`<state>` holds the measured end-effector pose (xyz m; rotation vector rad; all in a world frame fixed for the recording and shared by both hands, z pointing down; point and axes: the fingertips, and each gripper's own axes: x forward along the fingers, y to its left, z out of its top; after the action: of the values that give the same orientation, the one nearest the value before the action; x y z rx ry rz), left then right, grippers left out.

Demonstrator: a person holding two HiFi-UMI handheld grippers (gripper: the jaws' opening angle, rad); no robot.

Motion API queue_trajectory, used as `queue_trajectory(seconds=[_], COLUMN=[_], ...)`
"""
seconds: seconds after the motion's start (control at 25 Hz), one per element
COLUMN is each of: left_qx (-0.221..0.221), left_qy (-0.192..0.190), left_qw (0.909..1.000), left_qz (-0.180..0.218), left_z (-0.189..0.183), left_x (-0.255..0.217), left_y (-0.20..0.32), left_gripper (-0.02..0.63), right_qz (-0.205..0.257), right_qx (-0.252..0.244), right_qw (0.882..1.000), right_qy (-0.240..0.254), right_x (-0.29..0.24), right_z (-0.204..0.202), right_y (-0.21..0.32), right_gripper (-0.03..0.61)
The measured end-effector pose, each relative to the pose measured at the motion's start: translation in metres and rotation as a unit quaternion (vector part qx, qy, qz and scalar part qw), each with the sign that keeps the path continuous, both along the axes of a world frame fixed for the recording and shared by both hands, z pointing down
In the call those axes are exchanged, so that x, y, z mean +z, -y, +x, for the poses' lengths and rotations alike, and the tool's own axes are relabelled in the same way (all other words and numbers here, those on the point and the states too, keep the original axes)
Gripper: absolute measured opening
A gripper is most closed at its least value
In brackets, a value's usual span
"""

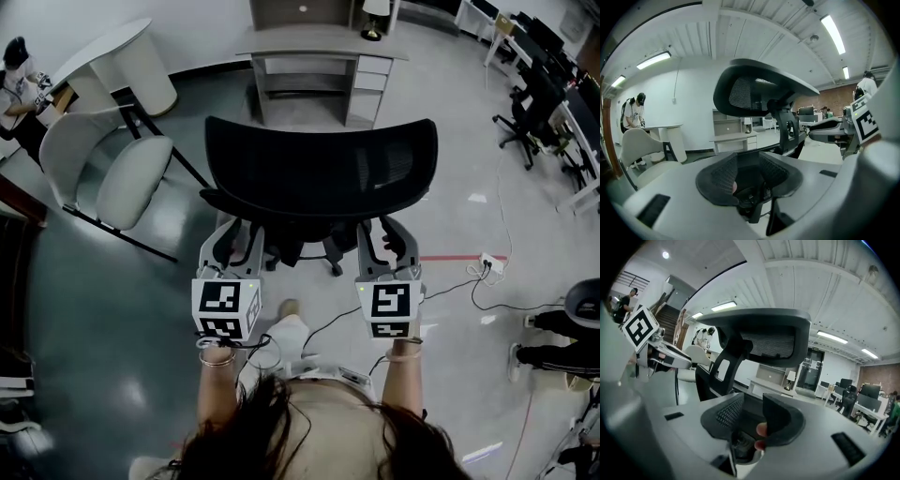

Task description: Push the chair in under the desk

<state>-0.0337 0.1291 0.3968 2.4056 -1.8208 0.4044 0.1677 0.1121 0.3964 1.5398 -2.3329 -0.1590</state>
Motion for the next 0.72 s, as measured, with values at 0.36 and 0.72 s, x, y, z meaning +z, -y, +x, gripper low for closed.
queue_trajectory(seconds=[0.36,0.72], left_qx=[0.006,0.028], left_qy=[0.093,0.219], left_qw=[0.9956,0.9751], left_qz=[-0.01,-0.025], left_z=[-0.006,-0.006], left_x=[0.01,0.025], left_y=[0.033,0.052], left_gripper=[0.193,0.241], right_qz=[0.005,0.005], right_qx=[0.029,0.031], right_qw=[0.993,0.983], right_qy=[-0.117,-0.183], right_x=[0.018,0.03], right_z=[0.008,0.003], right_y=[0.033,0.05], right_gripper=[0.164,0.211])
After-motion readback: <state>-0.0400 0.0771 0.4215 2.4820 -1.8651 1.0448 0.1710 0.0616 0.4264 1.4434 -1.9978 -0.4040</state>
